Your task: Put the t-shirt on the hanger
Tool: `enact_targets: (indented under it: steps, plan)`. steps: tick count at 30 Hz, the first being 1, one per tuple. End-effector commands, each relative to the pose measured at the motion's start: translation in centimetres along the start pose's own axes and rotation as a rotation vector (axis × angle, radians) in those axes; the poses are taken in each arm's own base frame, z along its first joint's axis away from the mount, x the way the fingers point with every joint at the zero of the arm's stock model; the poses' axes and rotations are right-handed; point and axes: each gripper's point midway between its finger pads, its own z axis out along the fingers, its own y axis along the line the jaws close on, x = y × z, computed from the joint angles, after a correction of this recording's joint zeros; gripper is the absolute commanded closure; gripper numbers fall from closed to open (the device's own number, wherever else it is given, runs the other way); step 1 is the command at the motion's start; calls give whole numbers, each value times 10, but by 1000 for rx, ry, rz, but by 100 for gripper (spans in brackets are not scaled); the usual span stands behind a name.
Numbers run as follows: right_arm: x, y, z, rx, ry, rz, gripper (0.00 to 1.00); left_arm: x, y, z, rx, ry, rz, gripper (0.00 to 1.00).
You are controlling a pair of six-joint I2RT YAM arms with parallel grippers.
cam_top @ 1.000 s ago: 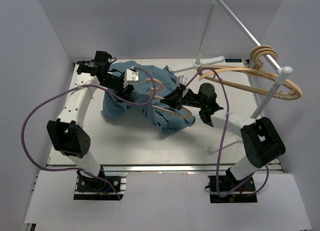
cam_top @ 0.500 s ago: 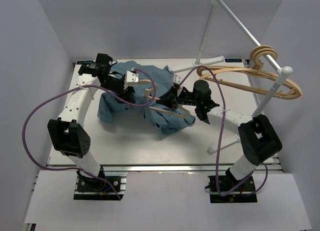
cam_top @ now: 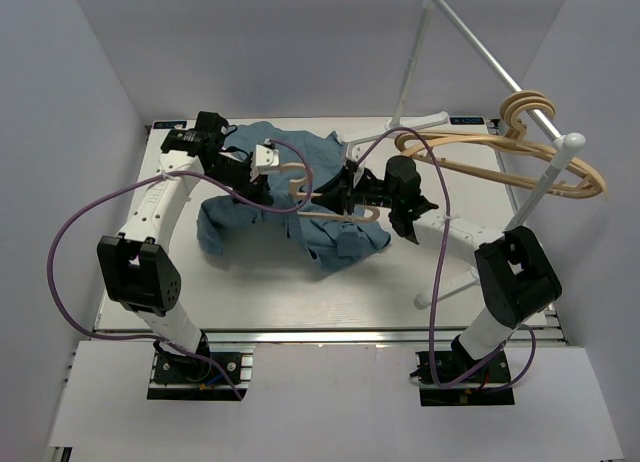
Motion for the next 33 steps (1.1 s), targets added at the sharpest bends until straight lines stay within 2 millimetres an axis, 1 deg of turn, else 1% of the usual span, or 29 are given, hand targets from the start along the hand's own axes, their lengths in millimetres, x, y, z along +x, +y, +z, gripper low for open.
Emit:
enact_targets:
  steps: [1,2,3,4,5,6,7,8,9,10,11,12,13,14,15,17,18,20,22,23,24,25,26,27,28,29,30,32,33]
  plan:
    - [-60,-33,-2,181,-86,-94,65,-6,6,3,-29,-25,-19,100]
    - [-55,-38,-5,220,-52,-67,54,-9,13,0,-67,-22,-6,100]
    - [-64,-47,-11,287,-55,-76,49,-5,17,-4,-105,7,-54,100]
    - [-66,-52,-15,326,-47,-67,46,-6,25,-6,-146,11,-48,100]
    - [-64,-58,-20,384,-25,-36,43,-7,28,-9,-174,16,-50,100]
    - [-71,-58,-25,411,-29,-30,42,-12,28,-16,-213,15,-72,100]
    - [-76,-59,-28,441,-27,-18,39,-5,29,-18,-248,39,-88,100]
    - [-77,-61,-31,464,-19,-2,30,-9,36,-22,-297,30,-66,100]
    - [-77,-59,-36,506,8,23,28,-17,32,-32,-350,15,-76,100]
    - [-83,-59,-37,531,9,51,21,-12,39,-35,-412,20,-76,100]
    - [-84,-55,-37,539,25,70,11,-13,41,-39,-454,11,-85,100]
    - [-87,-50,-39,573,21,134,11,-15,40,-44,-493,2,-109,100]
    - [-79,-43,-41,579,59,188,11,-17,39,-52,-546,-5,-95,100]
    - [-79,-36,-43,580,63,218,11,-19,36,-55,-557,-11,-95,100]
    - [-74,-24,-38,567,60,305,11,-21,32,-58,-564,-17,-89,100]
    - [-55,-4,-35,529,100,399,11,-24,19,-60,-550,-28,-73,100]
    - [-48,6,-30,515,112,454,11,-25,17,-61,-549,-30,-69,100]
    - [-27,18,-27,530,145,560,11,-28,12,-64,-552,-37,-66,100]
    - [-11,23,-21,580,150,669,11,-30,10,-65,-553,-41,-61,100]
    - [-5,24,-20,598,151,706,11,-30,8,-65,-549,-44,-60,100]
    - [6,25,-15,618,167,719,11,-31,7,-63,-536,-50,-51,100]
    - [10,25,-12,641,173,727,11,-32,6,-63,-534,-53,-51,100]
    - [25,19,-11,711,195,743,11,-31,6,-63,-531,-53,-56,100]
    - [25,22,-5,717,201,743,11,-32,5,-63,-530,-53,-54,100]
    - [30,22,-2,735,211,751,11,-32,5,-63,-528,-55,-57,100]
    - [41,19,0,765,227,758,11,-31,4,-62,-525,-54,-58,100]
    - [43,21,4,768,229,763,11,-31,4,-62,-526,-53,-58,100]
    - [50,19,7,791,236,774,11,-29,2,-60,-516,-52,-61,100]
    - [58,16,7,821,245,783,11,-29,2,-60,-516,-54,-59,100]
